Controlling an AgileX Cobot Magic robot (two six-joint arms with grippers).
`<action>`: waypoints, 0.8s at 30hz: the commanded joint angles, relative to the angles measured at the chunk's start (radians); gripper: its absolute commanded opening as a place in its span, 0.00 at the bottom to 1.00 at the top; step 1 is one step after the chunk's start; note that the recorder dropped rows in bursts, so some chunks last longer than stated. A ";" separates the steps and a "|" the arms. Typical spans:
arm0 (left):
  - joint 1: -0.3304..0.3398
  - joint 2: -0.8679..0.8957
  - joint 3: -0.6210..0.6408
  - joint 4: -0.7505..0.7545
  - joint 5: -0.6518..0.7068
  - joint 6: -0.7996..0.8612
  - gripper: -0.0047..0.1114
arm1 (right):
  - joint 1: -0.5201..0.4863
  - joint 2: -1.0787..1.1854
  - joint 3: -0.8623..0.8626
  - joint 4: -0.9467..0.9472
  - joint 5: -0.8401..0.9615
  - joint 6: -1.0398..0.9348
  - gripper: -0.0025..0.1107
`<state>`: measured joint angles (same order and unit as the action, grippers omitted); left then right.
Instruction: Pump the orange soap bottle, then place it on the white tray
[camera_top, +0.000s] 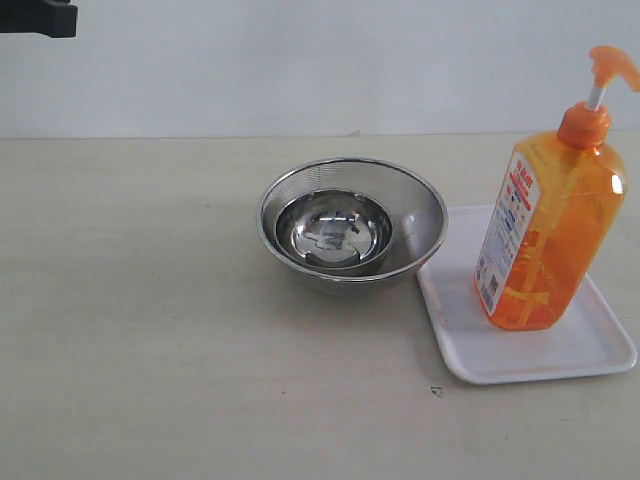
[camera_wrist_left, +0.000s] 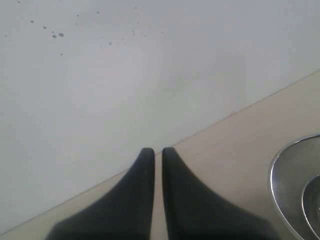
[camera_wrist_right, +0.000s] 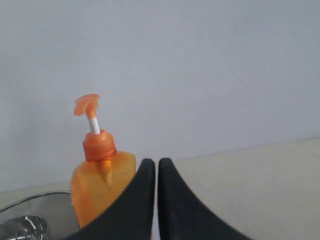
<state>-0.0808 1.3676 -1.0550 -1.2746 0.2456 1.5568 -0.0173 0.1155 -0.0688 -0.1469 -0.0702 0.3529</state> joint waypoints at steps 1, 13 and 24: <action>0.000 -0.004 0.003 -0.011 0.004 0.004 0.08 | 0.003 -0.002 -0.002 0.182 0.061 -0.210 0.02; 0.000 -0.004 0.003 -0.011 0.004 0.004 0.08 | 0.003 -0.002 -0.002 0.365 0.206 -0.500 0.02; 0.000 -0.004 0.003 -0.011 0.004 0.004 0.08 | 0.003 -0.002 0.069 0.349 0.195 -0.393 0.02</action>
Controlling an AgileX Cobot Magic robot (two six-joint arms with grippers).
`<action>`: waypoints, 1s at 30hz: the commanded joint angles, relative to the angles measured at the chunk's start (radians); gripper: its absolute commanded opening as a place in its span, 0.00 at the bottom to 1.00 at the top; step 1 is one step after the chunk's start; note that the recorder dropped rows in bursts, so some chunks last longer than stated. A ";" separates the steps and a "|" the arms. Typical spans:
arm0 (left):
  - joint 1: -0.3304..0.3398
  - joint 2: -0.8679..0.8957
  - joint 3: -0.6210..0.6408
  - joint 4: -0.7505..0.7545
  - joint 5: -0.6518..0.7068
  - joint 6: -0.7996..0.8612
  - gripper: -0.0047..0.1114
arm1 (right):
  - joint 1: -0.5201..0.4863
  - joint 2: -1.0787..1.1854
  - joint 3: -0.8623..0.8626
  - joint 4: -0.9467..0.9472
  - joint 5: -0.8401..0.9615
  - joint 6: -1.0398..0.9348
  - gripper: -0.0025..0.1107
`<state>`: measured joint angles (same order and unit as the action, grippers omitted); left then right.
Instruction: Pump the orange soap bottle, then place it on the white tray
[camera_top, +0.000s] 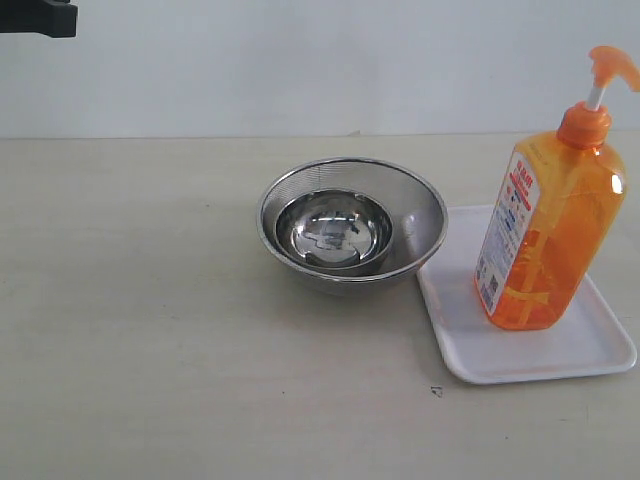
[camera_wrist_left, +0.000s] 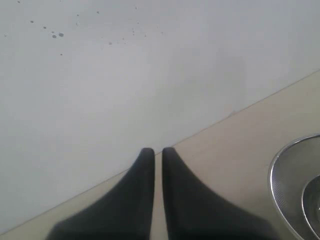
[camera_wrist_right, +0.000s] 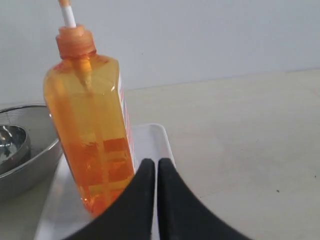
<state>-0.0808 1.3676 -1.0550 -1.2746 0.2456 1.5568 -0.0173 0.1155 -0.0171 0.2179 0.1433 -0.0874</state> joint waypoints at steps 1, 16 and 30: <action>0.000 -0.004 0.003 -0.011 0.004 0.004 0.08 | 0.003 -0.002 0.017 -0.022 -0.023 0.059 0.02; 0.000 -0.004 0.003 -0.011 0.004 0.004 0.08 | 0.018 -0.002 0.017 -0.105 -0.004 0.071 0.02; 0.000 -0.004 0.003 -0.011 0.004 0.004 0.08 | 0.017 -0.002 0.017 -0.105 0.152 0.053 0.02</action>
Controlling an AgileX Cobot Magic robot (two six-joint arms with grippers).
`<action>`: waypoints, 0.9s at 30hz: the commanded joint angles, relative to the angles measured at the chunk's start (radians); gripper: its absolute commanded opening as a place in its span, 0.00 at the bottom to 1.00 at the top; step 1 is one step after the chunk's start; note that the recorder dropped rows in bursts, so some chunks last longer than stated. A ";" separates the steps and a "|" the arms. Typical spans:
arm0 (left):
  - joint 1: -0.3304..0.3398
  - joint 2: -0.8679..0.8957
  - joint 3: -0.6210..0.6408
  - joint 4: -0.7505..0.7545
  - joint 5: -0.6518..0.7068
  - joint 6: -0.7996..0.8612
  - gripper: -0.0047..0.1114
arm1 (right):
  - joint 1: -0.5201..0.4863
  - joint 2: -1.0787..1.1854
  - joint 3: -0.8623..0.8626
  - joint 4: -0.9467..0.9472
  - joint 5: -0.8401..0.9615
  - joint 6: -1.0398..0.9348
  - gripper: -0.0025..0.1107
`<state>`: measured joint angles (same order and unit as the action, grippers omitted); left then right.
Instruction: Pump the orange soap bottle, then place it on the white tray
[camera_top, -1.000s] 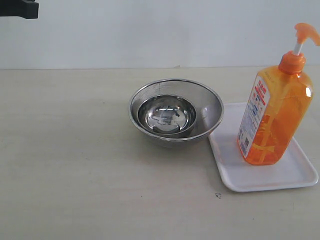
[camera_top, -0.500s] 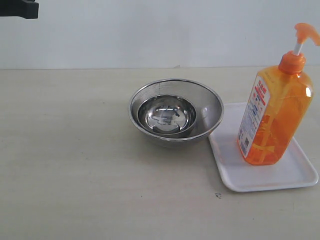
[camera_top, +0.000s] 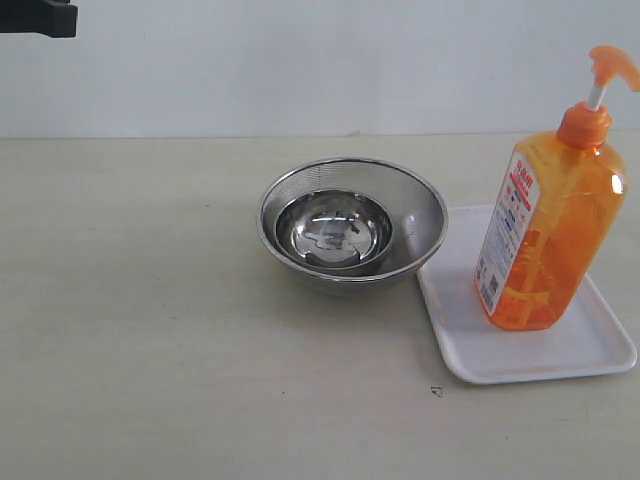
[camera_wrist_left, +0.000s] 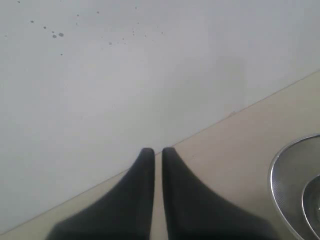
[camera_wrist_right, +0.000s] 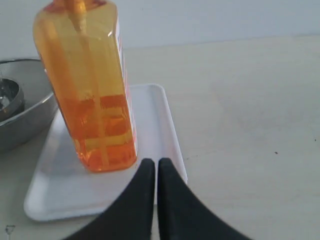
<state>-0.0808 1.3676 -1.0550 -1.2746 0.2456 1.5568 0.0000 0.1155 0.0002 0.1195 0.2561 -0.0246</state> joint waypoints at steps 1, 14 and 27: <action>0.000 -0.004 0.003 -0.011 0.004 0.004 0.08 | 0.000 -0.002 0.000 -0.005 0.039 -0.010 0.02; 0.000 -0.004 0.003 -0.011 0.004 0.004 0.08 | -0.003 -0.116 0.000 -0.001 0.117 -0.010 0.02; 0.000 -0.004 0.003 -0.011 0.006 0.004 0.08 | 0.000 -0.116 0.000 -0.001 0.117 -0.035 0.02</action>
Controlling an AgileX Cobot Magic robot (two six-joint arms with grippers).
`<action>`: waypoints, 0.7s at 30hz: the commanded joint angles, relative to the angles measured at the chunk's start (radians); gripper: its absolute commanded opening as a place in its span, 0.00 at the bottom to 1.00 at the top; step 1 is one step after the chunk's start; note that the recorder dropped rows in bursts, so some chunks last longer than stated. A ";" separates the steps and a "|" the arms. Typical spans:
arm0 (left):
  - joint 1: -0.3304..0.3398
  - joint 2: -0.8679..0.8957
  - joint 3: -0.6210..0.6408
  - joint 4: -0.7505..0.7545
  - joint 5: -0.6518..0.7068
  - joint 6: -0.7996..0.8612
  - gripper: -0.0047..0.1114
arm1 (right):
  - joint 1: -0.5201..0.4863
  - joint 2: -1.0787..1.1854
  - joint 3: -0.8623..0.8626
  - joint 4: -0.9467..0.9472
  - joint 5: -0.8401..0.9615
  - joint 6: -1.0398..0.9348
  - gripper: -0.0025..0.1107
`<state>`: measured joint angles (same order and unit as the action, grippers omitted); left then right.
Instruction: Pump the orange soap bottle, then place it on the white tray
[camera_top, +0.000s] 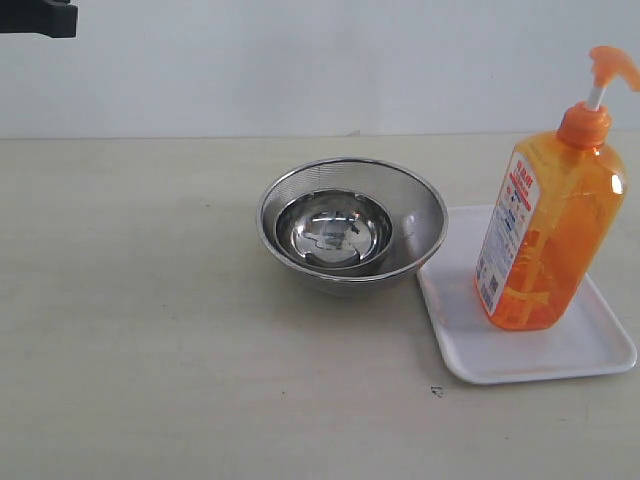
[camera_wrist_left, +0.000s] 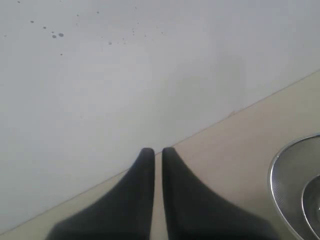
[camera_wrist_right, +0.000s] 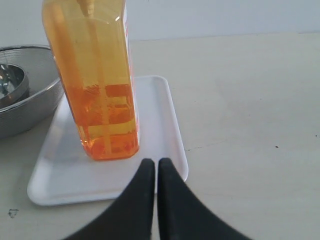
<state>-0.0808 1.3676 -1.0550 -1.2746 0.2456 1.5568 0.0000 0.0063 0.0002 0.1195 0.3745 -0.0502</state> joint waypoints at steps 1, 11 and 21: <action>0.000 -0.004 0.003 -0.011 0.006 0.004 0.08 | 0.000 -0.006 0.000 0.001 -0.002 -0.005 0.02; 0.000 -0.004 0.003 -0.011 0.006 0.004 0.08 | 0.000 -0.006 0.000 0.001 -0.002 -0.005 0.02; 0.000 -0.004 0.003 -0.011 0.006 0.004 0.08 | 0.000 -0.006 0.000 0.001 -0.002 -0.005 0.02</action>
<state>-0.0808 1.3676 -1.0550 -1.2746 0.2456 1.5568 0.0000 0.0063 0.0002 0.1195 0.3745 -0.0502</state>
